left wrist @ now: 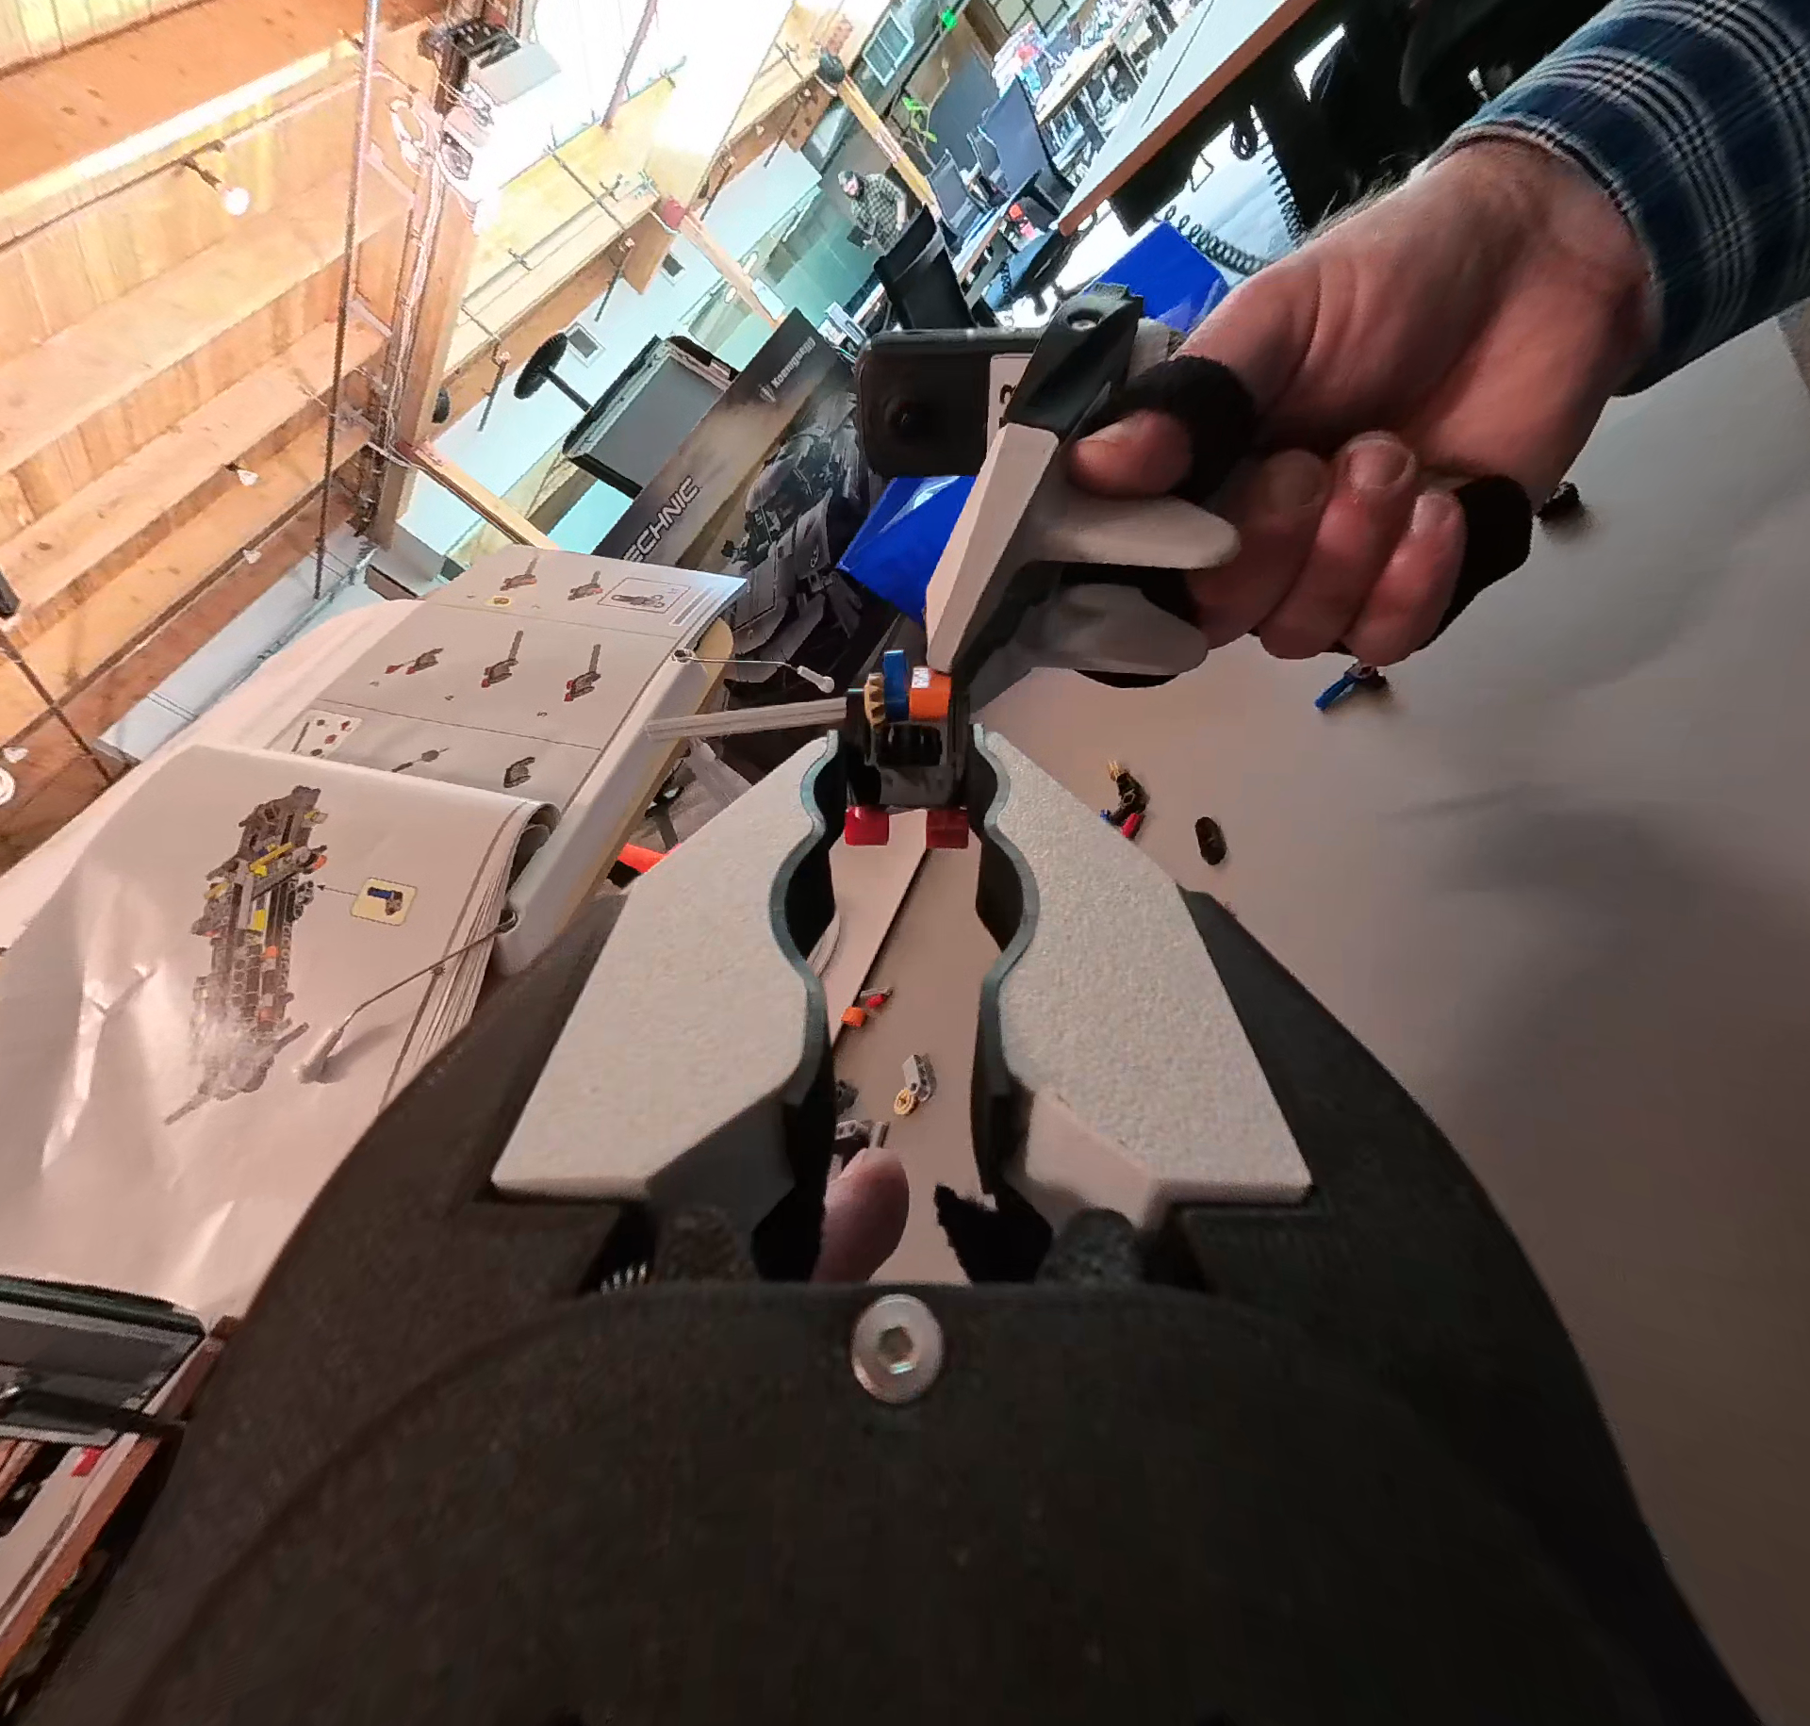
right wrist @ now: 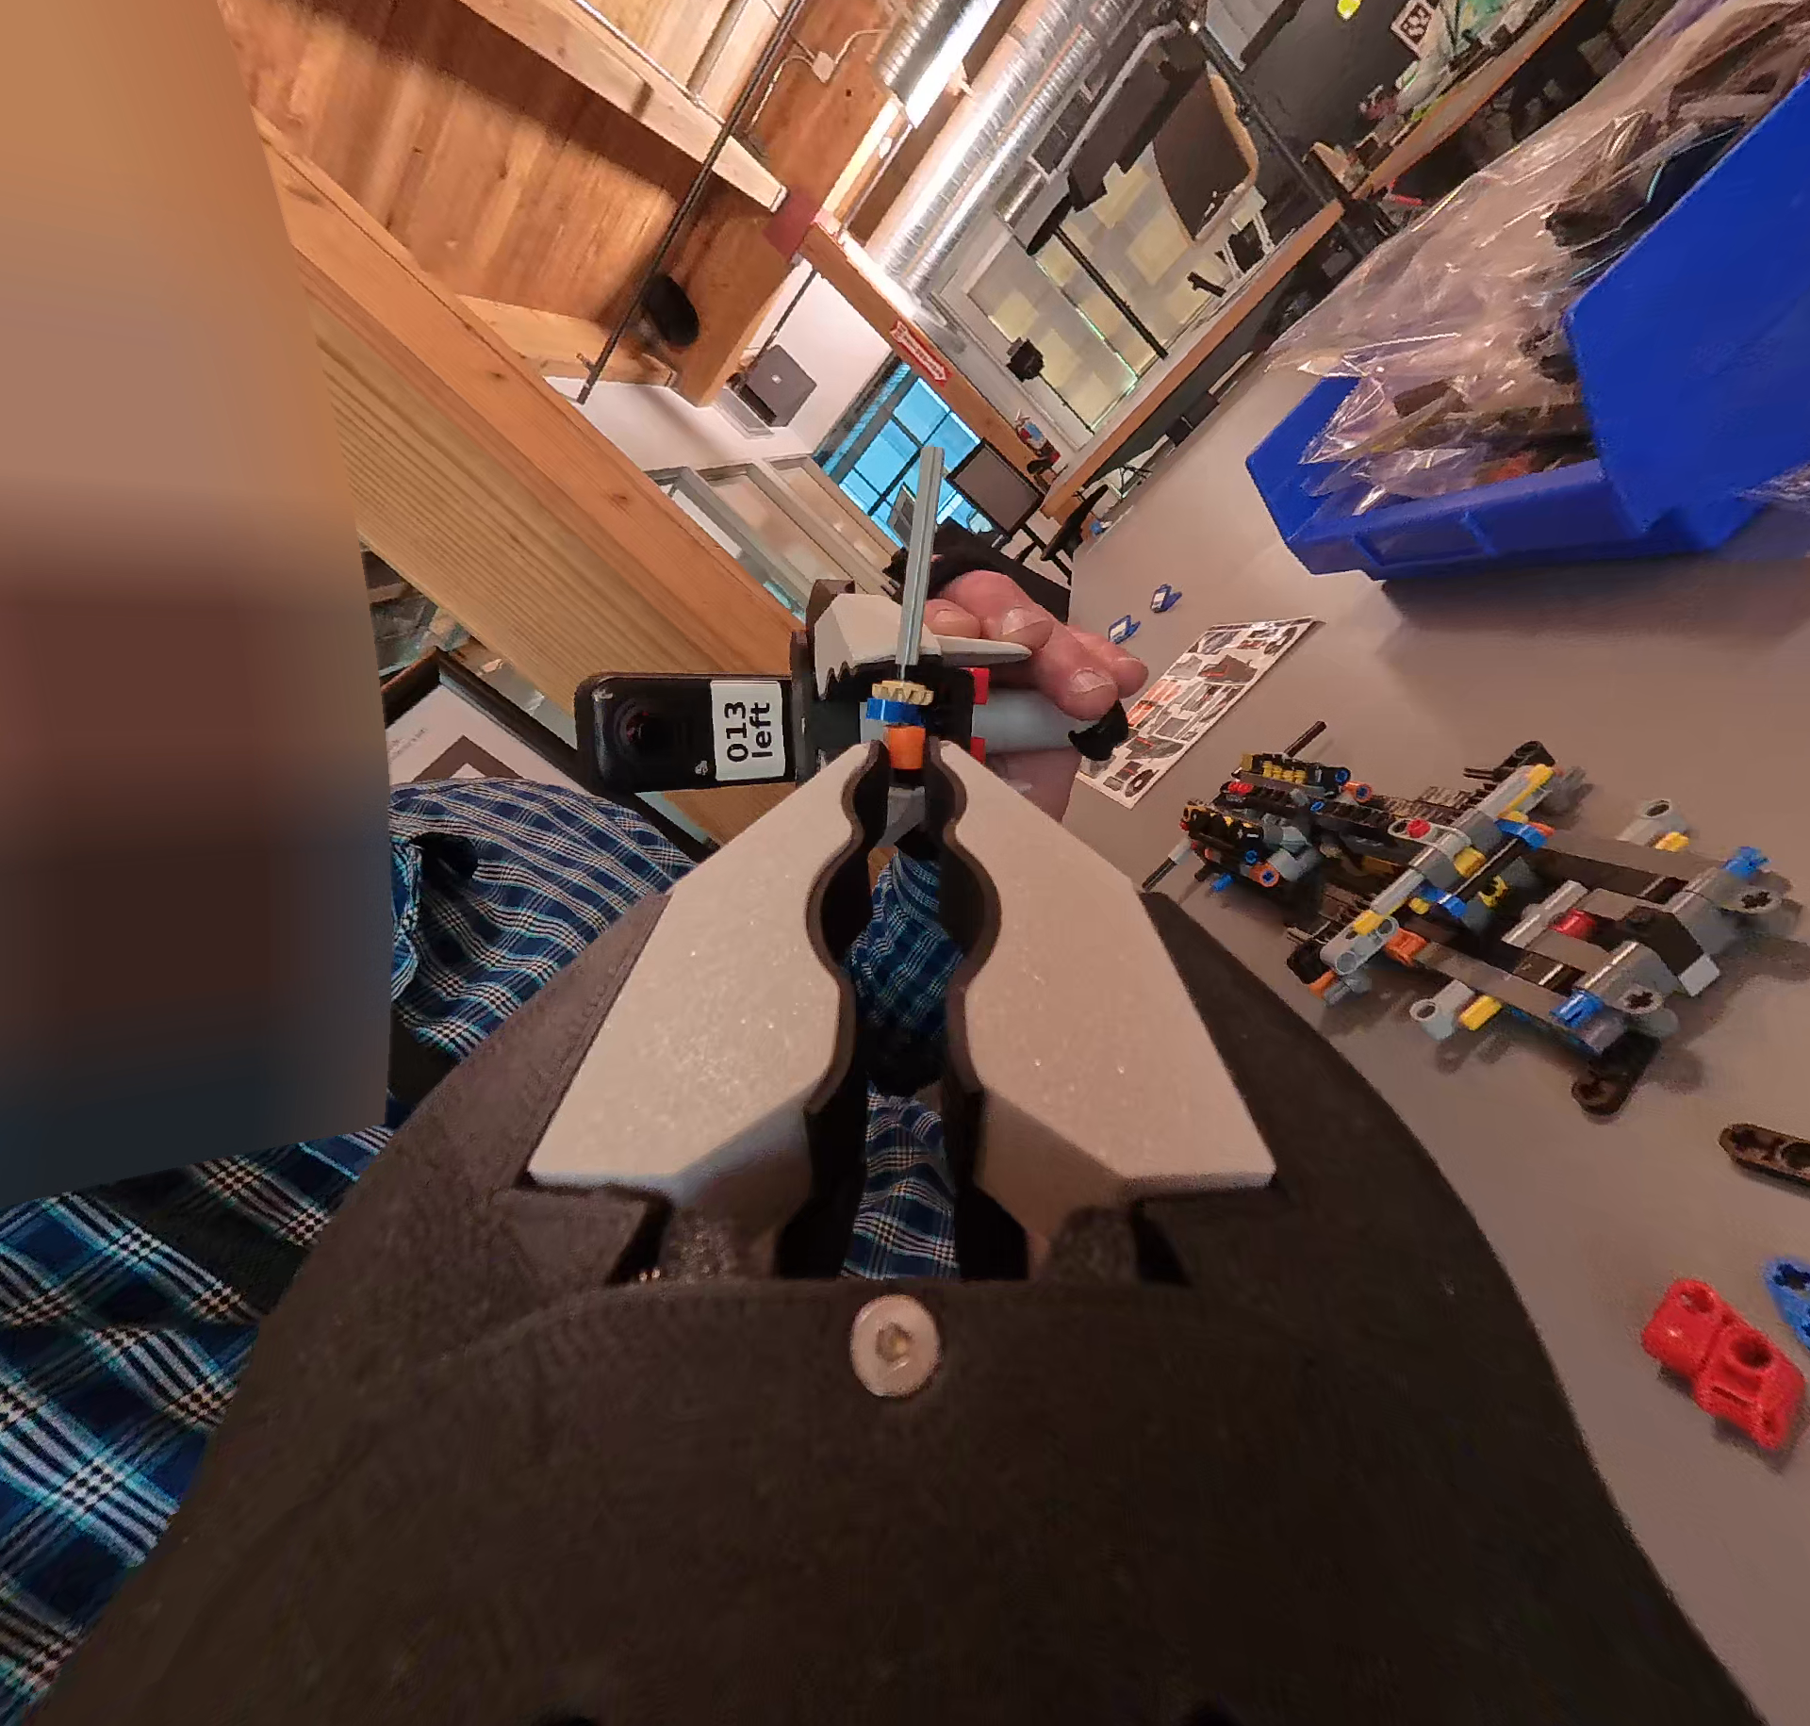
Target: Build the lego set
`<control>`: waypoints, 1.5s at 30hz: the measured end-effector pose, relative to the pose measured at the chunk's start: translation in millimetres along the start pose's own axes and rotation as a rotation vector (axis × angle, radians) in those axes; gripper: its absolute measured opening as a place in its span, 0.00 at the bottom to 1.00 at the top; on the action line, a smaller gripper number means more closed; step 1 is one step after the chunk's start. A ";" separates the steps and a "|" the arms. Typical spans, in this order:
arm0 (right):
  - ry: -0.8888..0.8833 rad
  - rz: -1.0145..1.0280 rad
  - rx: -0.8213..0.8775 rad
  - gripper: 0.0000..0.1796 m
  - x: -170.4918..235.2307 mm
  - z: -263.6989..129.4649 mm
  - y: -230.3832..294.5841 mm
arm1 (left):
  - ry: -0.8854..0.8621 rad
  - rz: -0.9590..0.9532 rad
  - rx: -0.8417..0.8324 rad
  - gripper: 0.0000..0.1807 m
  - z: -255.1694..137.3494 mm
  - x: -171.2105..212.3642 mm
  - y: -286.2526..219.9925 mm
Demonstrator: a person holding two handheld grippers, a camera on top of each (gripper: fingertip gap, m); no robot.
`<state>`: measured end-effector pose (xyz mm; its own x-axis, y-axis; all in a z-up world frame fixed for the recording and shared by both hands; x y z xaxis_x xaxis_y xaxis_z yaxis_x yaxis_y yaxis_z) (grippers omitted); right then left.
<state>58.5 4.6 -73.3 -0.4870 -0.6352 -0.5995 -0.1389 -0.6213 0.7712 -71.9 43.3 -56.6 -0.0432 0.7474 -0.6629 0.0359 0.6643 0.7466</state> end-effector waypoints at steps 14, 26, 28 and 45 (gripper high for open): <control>-0.006 -0.071 0.006 0.02 -8.3 2.7 9.8 | -0.026 0.031 -0.073 0.12 0.0 -5.2 5.7; -0.005 -0.077 -0.013 0.03 -11.8 5.1 12.9 | -0.056 0.002 -0.081 0.12 -0.4 -8.1 9.8; -0.003 -0.077 -0.013 0.03 -11.4 5.3 12.6 | -0.059 -0.003 -0.080 0.12 -0.1 -8.2 9.9; -0.009 -0.081 -0.032 0.03 -12.9 6.3 15.7 | -0.099 -0.054 -0.067 0.12 2.6 -9.9 10.9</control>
Point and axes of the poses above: each gripper's, where its closed fingertips meet, z out along the fingers, x out of its underside, y = z × x across the jaws, the point moved 7 cm from there along -z, back along the fingers, and after that the axes turned 4 degrees about z, right-handed, at the moved point
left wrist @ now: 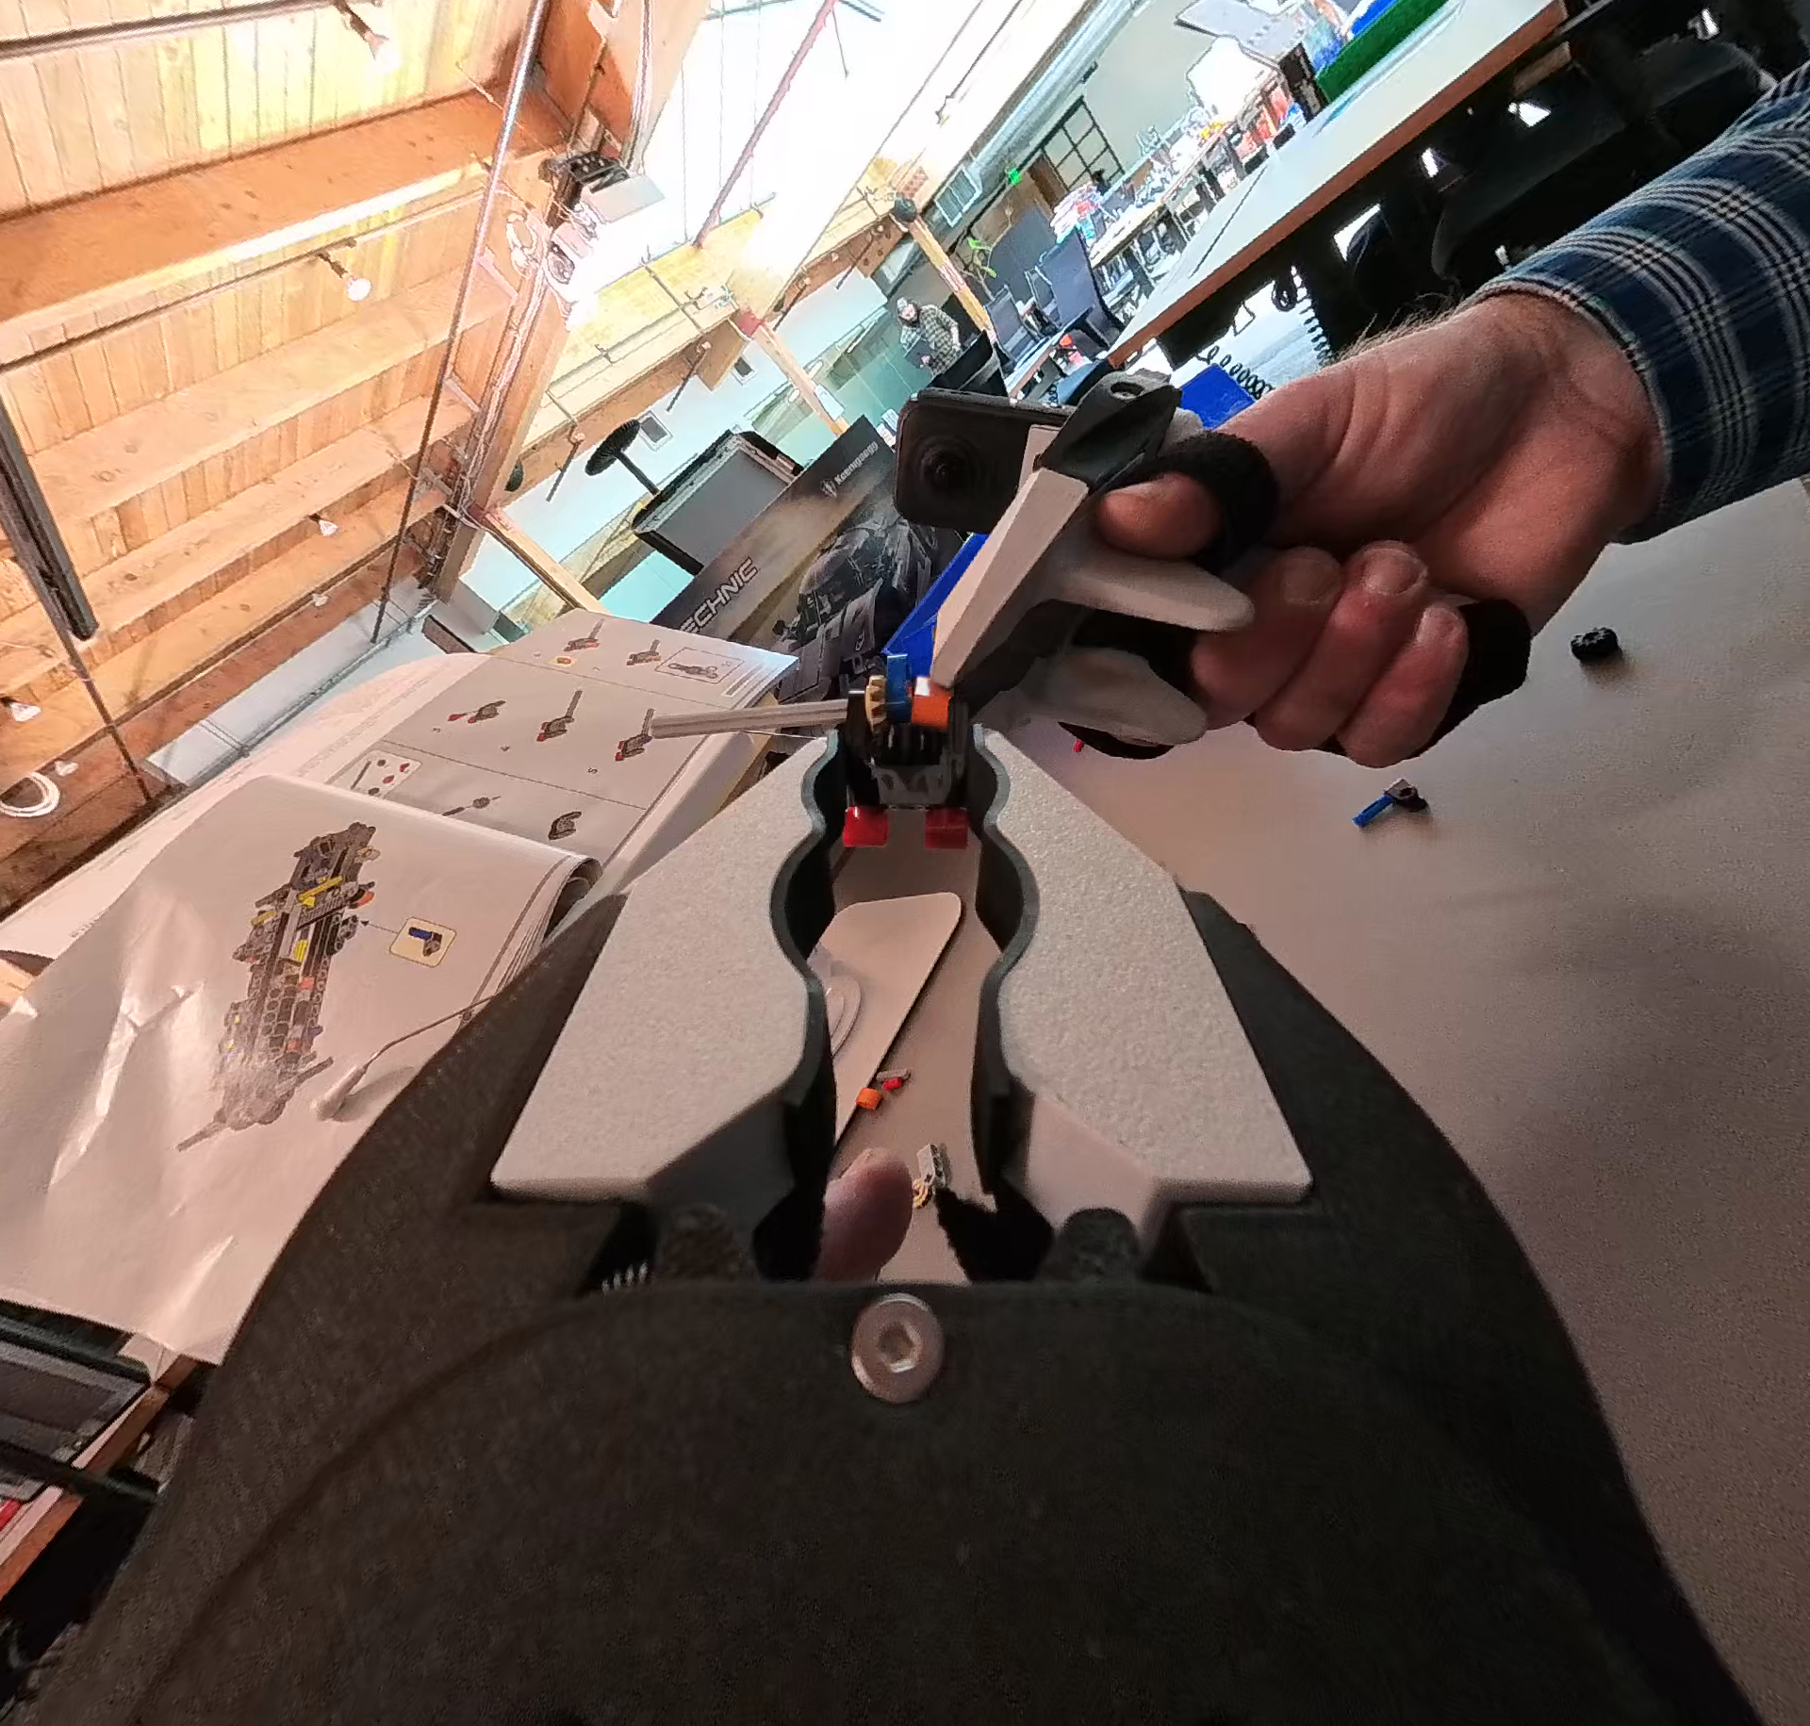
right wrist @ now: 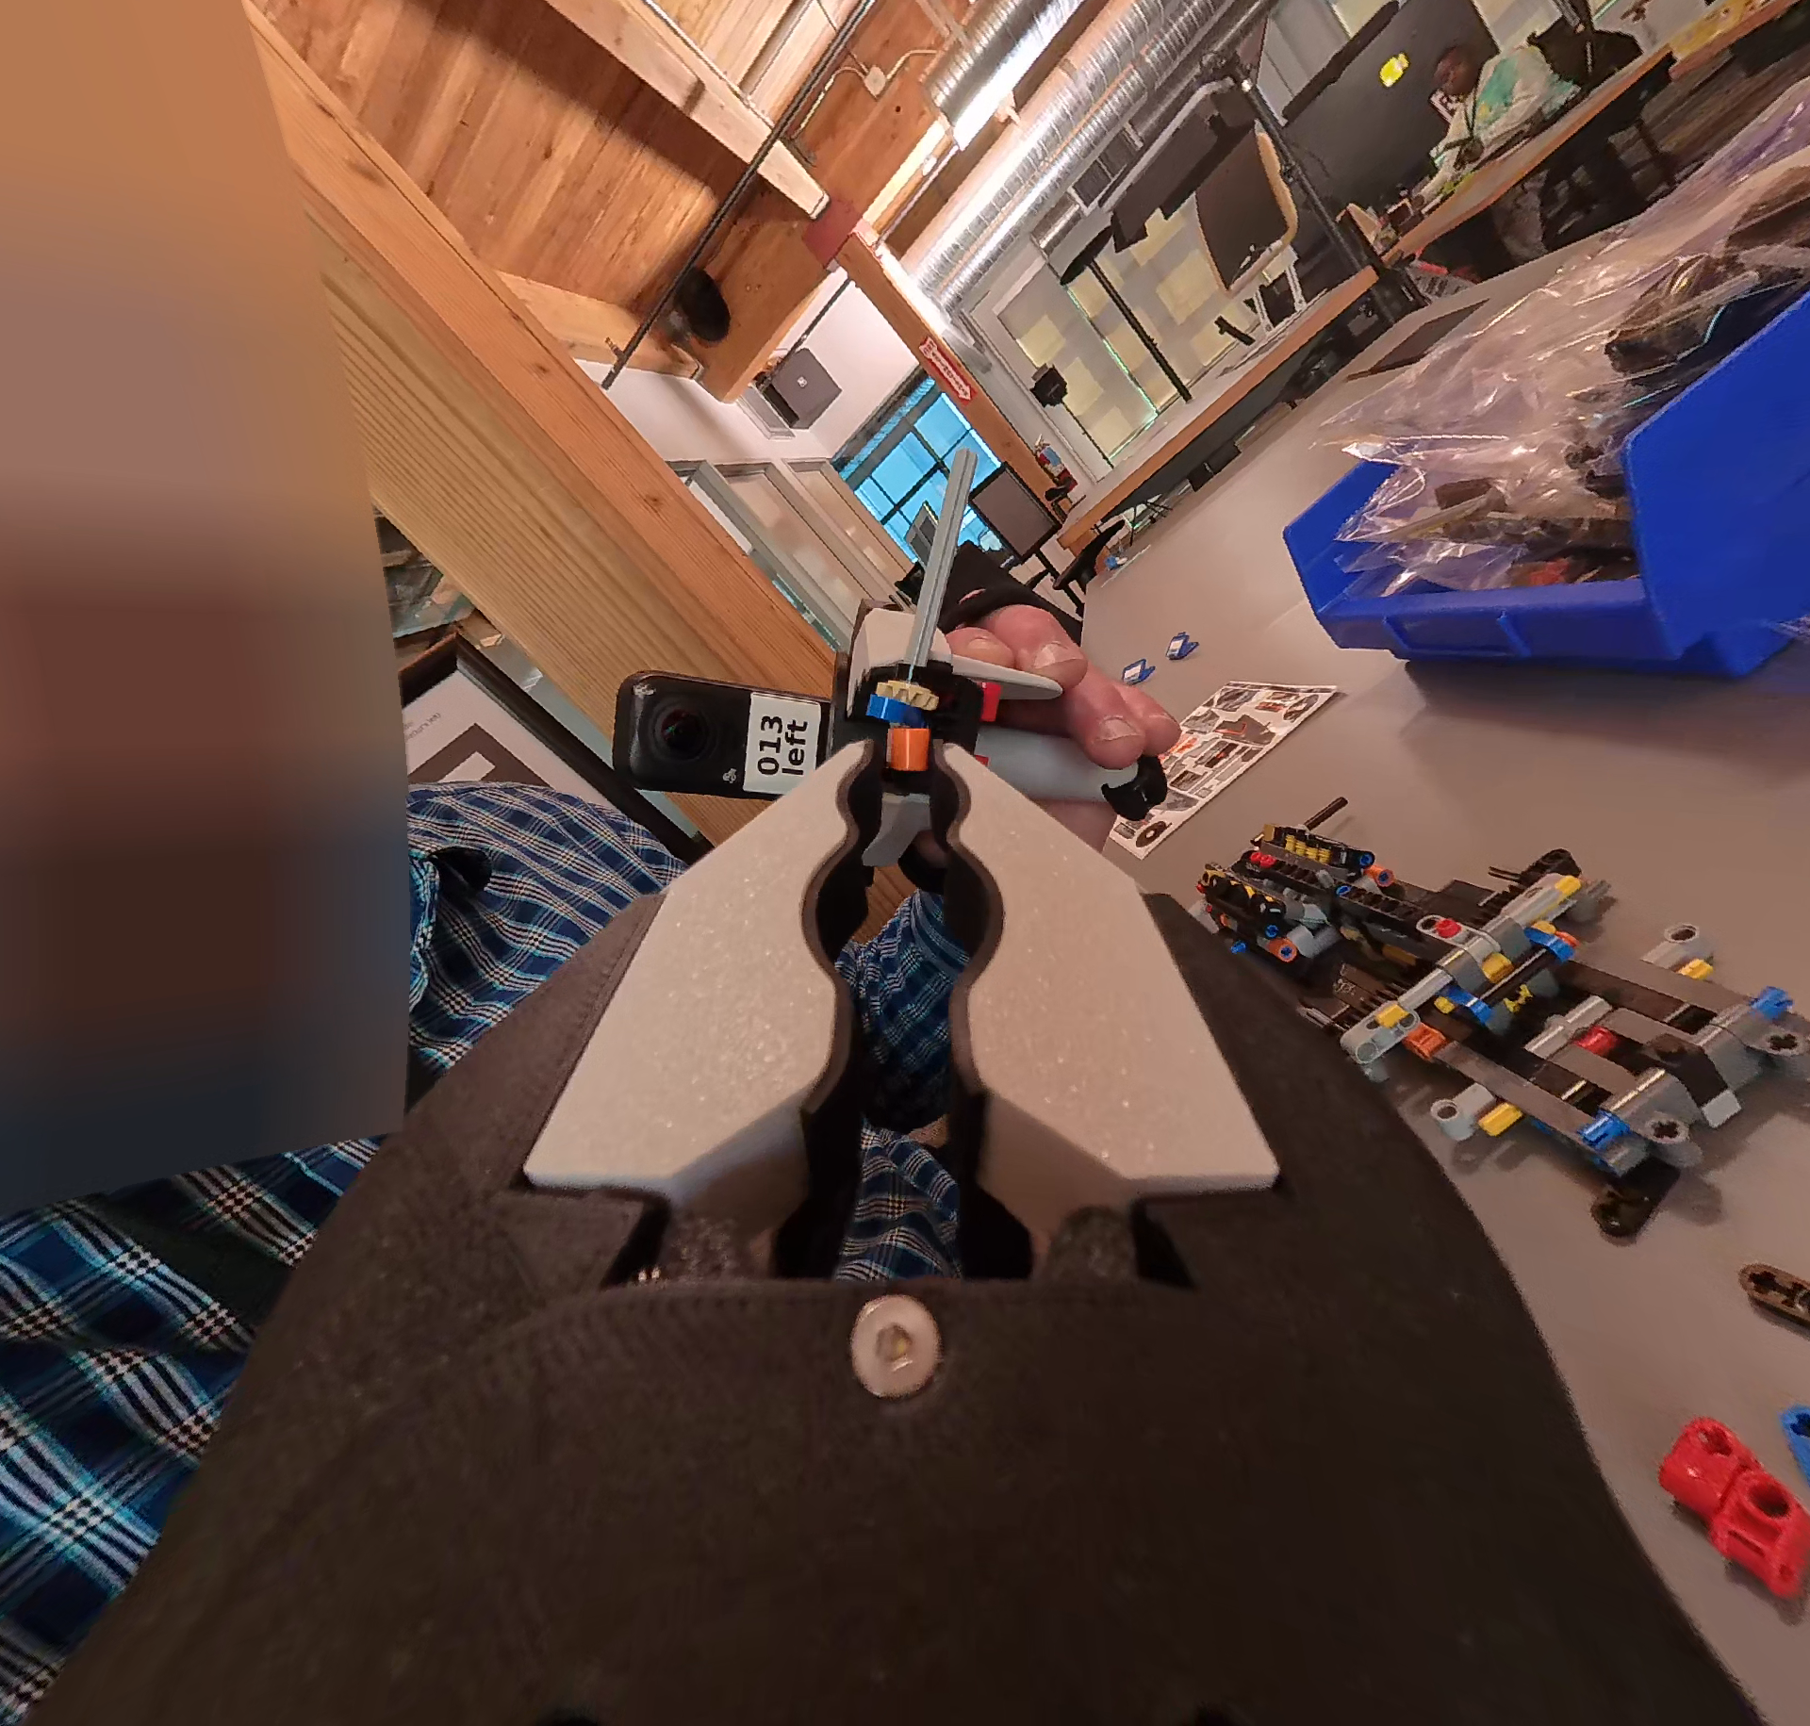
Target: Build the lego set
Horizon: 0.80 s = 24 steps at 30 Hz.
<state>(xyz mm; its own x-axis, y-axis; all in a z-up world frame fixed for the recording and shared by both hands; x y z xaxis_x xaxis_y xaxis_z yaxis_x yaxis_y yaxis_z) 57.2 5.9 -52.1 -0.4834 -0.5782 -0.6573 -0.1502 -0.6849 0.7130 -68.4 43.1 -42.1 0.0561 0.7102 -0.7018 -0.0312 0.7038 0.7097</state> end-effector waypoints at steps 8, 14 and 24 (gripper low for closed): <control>0.009 -0.056 0.049 0.02 -0.7 -1.1 4.2 | 0.022 0.017 -0.007 0.12 0.8 -1.1 -0.5; 0.019 -0.146 0.170 0.03 -2.6 -1.9 7.8 | 0.084 0.067 -0.024 0.12 3.5 -0.5 -0.5; 0.021 -0.213 0.312 0.03 -0.8 -3.8 7.7 | 0.178 0.119 -0.036 0.12 8.4 0.7 -4.1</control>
<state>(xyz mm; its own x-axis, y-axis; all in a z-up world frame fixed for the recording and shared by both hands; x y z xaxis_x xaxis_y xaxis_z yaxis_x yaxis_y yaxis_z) 59.7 -0.6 -47.0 -0.3954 -0.4487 -0.8014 -0.5028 -0.6244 0.5977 -59.9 40.6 -45.0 -0.1275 0.7779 -0.6153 -0.0632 0.6128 0.7877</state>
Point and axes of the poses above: each gripper's, where its closed fingertips meet, z out along the fingers, x out of its underside, y = z × x across the jaws, the point moved 7 cm from there along -z, back along the fingers, and after that the axes turned 4 degrees about z, right-handed, at the moved point
